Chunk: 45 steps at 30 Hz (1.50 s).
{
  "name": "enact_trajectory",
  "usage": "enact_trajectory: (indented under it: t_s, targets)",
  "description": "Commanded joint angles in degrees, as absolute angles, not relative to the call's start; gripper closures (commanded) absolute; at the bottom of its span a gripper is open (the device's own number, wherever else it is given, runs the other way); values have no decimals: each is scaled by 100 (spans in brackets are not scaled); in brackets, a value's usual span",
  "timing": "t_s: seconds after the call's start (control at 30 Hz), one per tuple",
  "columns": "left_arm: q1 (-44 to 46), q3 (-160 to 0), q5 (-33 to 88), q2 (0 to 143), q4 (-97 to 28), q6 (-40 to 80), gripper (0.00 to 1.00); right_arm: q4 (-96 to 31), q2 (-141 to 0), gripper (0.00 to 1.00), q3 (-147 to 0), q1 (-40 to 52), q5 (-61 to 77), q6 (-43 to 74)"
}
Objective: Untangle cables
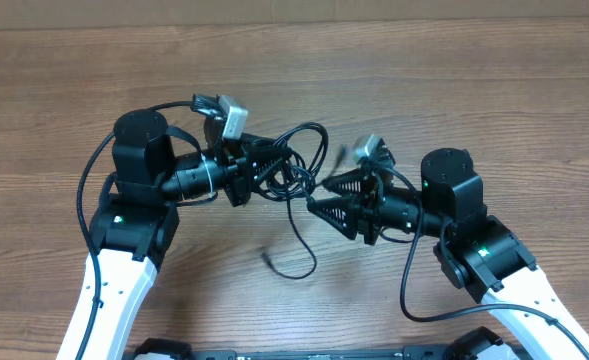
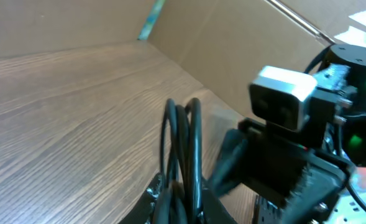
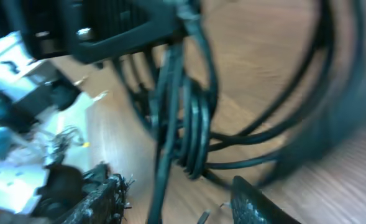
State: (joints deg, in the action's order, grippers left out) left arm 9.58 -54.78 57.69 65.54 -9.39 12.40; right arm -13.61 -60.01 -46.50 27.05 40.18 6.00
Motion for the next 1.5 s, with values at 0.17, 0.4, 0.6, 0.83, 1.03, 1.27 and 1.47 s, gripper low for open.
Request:
enact_trajectory:
  t_s: [0.17, 0.4, 0.6, 0.83, 1.03, 1.27, 1.47]
  targets:
    - [899, -5599, 5999, 6523, -1017, 746, 96, -1033, -5931, 44, -4766, 2724, 3557, 600]
    - [899, -5599, 6069, 6523, -1380, 285, 96, -996, -5780, 40, -4766, 2724, 2803, 600]
    - [902, -5599, 6829, 6523, -1439, -436, 96, -947, -5616, 35, -4766, 2724, 2359, 596]
    - [902, -5599, 6886, 6525, -1911, -1033, 96, -974, -5387, 29, -4766, 2724, 2674, -23]
    - [902, -5599, 7022, 6523, -1992, -1131, 96, -974, -5234, 27, -4766, 2724, 2707, -843]
    - [904, -5599, 7402, 6525, -1990, -1291, 96, -1059, -5234, 25, -4766, 2724, 3120, -1566]
    - [1033, -5599, 7505, 6525, -2108, -1435, 96, -1059, -5234, 25, -4766, 2724, 3070, -2071]
